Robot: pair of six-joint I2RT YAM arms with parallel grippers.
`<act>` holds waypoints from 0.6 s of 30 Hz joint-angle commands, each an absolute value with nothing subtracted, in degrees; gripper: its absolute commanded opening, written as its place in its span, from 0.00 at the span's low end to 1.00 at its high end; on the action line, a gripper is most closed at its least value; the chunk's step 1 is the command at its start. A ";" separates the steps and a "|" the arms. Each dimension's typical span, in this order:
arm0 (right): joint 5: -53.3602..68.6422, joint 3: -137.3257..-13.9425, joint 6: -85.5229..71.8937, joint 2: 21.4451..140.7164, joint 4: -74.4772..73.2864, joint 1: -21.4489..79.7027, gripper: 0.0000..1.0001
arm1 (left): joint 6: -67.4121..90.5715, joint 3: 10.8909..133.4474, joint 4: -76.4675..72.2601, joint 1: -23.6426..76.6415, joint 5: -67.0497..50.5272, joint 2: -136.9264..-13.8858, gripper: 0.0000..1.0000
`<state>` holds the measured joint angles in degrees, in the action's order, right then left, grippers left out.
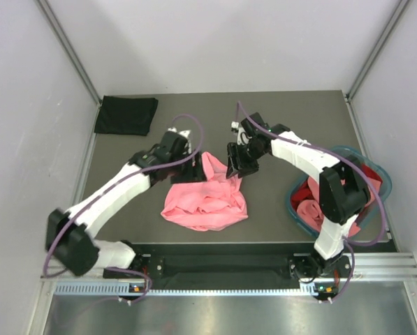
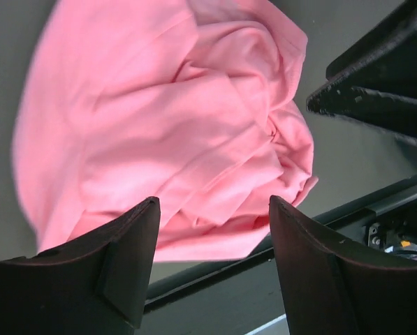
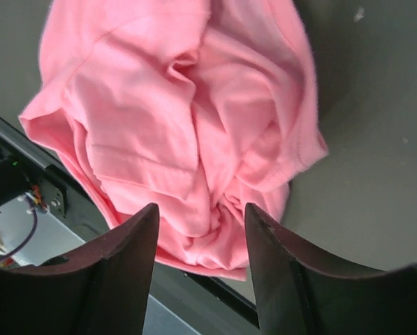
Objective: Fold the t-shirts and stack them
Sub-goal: Flatten the tshirt out
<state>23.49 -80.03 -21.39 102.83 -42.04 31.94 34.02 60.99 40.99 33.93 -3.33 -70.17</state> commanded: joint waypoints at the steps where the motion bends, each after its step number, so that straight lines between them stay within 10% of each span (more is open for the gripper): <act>1: 18.63 -82.88 -19.08 103.88 -46.66 29.45 0.54 | 31.47 67.21 32.52 34.89 -11.42 -81.86 0.69; 18: 24.95 -76.82 -17.67 110.82 -41.23 26.89 0.58 | 32.69 71.56 38.94 37.18 -12.65 -98.79 0.59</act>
